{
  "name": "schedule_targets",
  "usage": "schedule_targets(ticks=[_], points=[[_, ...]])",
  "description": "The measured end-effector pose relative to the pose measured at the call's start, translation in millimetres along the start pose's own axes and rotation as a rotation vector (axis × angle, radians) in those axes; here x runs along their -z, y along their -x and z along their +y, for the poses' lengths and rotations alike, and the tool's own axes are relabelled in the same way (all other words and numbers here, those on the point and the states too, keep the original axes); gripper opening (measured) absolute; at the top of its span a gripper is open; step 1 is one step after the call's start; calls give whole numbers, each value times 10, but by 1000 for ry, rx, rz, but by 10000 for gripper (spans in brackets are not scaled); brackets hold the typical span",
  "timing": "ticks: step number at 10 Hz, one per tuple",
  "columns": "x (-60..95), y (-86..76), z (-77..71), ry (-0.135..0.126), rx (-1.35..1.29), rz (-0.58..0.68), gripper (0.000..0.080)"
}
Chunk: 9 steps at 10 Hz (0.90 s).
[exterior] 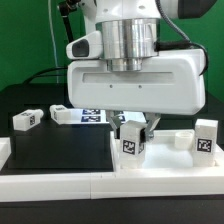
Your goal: Assemble square table
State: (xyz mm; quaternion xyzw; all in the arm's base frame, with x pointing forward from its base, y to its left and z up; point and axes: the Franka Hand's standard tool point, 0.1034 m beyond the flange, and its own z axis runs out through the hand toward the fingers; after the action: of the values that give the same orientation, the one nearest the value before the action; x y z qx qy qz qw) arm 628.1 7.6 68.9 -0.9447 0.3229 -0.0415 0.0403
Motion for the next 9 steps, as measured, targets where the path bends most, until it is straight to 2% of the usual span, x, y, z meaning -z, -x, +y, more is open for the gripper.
schedule_targets(ticks=[5,6,8,9], points=[[-3,-7,24,2,-499,-3,291],[-4,4,31,-4,-666,-26,291],[4,24,-3,3,-928,-74,291],[-1,4,7,-4,-1100,-91,291]])
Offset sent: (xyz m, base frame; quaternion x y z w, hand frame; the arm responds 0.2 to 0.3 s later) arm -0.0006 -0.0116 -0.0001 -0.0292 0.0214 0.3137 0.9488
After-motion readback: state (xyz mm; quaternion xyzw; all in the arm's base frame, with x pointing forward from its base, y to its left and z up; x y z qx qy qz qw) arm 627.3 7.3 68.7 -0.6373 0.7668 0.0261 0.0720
